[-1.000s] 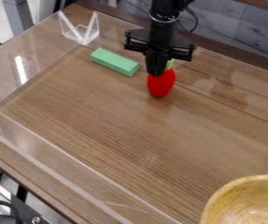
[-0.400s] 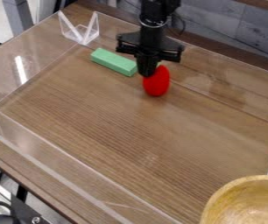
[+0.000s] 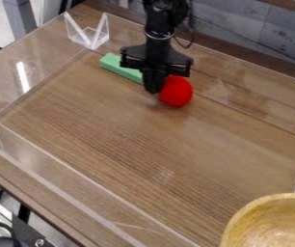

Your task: Move the red fruit to the left

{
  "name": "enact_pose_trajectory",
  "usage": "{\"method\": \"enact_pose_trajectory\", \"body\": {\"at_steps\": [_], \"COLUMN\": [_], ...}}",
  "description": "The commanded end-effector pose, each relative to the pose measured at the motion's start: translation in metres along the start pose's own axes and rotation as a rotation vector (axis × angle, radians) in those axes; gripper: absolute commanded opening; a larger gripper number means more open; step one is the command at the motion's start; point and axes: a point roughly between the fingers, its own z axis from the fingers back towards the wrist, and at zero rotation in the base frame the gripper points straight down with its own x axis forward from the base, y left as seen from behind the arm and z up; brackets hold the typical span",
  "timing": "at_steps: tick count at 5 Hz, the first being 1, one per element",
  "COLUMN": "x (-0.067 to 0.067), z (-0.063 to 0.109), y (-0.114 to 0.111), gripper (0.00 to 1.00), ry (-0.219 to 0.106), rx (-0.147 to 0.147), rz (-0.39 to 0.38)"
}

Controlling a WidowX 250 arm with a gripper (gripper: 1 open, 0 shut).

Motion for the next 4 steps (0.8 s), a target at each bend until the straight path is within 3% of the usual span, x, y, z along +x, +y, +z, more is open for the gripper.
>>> {"method": "enact_pose_trajectory", "body": {"at_steps": [1,3,4], "x": [0.009,0.017,0.026], "z": [0.016,0.012,0.024], "y": [0.0,0.003,0.022], "gripper": [0.0,0.0,0.0], "ry": [-0.038,-0.024,-0.03], "rx": [-0.008,-0.005,-0.035], "rz": [0.031,0.071,0.08]}}
